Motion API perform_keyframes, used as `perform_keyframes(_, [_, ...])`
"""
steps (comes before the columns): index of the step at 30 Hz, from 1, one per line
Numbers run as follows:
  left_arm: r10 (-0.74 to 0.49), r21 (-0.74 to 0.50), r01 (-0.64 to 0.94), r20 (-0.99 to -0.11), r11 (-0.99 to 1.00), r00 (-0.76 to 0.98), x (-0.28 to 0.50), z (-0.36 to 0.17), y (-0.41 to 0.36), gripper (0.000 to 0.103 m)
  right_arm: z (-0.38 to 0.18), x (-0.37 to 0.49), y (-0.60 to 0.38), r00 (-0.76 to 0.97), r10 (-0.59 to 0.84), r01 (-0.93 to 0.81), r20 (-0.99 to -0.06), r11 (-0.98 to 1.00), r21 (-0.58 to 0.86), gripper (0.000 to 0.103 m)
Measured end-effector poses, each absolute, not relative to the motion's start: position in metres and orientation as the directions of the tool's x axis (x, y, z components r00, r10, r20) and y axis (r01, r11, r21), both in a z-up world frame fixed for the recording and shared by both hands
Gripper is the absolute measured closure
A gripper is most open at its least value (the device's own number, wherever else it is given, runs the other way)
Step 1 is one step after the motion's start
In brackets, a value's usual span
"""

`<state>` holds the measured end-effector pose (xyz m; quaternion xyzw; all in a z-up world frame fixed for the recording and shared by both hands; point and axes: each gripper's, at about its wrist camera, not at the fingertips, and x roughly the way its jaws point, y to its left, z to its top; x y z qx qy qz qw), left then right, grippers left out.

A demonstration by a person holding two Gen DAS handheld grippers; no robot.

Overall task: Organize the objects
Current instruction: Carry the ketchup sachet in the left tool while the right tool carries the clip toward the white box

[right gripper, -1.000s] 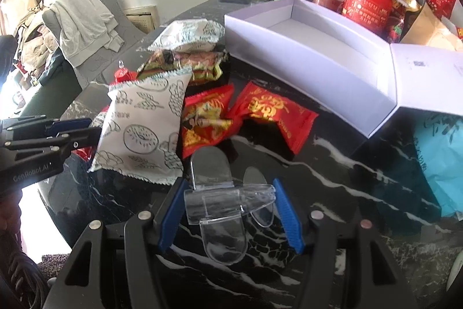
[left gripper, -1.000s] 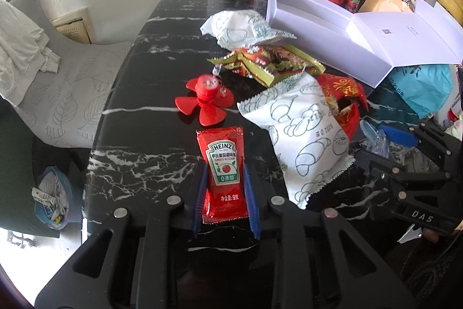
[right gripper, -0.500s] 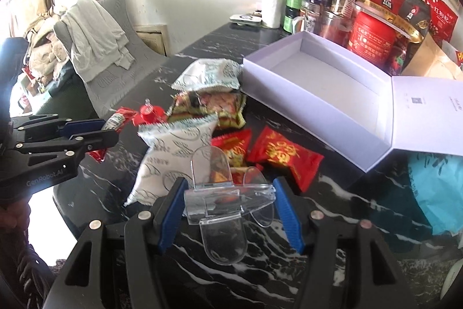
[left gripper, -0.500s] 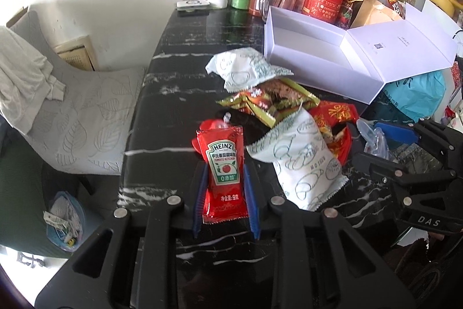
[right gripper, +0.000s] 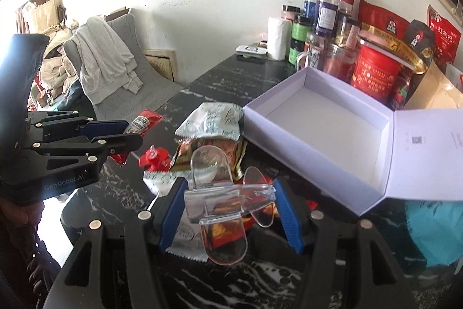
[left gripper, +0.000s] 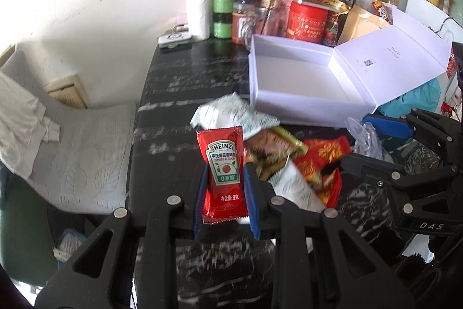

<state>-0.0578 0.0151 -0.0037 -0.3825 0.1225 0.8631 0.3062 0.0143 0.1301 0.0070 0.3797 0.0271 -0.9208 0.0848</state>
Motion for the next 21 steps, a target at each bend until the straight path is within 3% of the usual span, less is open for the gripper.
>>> perform_keyframes(21, [0.524,0.006,-0.755,-0.716,-0.655,-0.461,-0.105,0.007,0.114,0.079,0.025,-0.033,0.201,-0.735,-0.091,0.088,-0.671,-0.995,0.039,0.041])
